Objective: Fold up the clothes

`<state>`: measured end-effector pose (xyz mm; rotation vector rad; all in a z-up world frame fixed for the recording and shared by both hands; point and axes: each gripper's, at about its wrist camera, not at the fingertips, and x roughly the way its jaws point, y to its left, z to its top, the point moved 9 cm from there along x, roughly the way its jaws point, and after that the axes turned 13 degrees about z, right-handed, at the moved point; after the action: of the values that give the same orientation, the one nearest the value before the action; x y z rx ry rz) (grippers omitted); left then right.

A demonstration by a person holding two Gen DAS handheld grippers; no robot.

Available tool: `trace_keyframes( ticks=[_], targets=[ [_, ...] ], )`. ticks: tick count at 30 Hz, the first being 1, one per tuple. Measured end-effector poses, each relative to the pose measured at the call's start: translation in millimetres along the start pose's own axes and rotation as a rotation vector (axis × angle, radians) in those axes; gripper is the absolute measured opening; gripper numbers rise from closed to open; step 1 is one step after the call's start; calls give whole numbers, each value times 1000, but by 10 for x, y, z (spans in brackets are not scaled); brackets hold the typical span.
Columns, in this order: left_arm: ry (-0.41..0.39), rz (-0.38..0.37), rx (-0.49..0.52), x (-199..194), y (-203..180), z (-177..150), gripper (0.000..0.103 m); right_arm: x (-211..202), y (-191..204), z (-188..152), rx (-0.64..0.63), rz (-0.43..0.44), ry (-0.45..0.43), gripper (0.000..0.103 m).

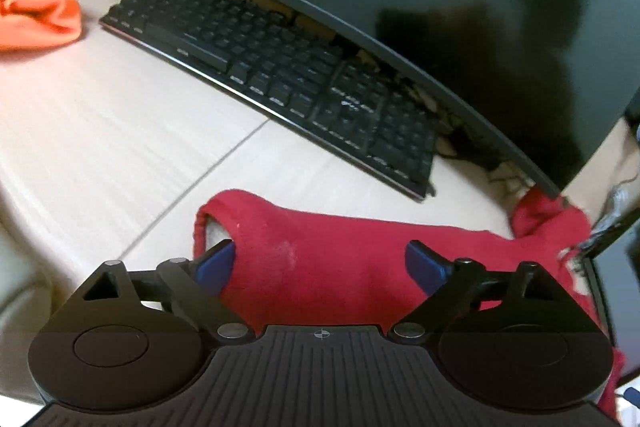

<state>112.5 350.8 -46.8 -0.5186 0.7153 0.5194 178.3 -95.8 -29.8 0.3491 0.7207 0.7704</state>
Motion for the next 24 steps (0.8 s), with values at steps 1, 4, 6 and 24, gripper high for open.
trace_keyframes(
  ticks=[1,4,6,24],
  targets=[
    [4,12,6,27,-6,11,94,72,-55,-37,31,4,15,103],
    [52,-44,-4,109,-46,-12,94,287,-215,-146,124,15,60,103],
    [76,-175,-31,90,-152,-16,94,429,-319,-218,186,23,91,103],
    [228,-823,412,-602,-4151,-456,97,464,-249,-295,37,46,115,103]
  ],
)
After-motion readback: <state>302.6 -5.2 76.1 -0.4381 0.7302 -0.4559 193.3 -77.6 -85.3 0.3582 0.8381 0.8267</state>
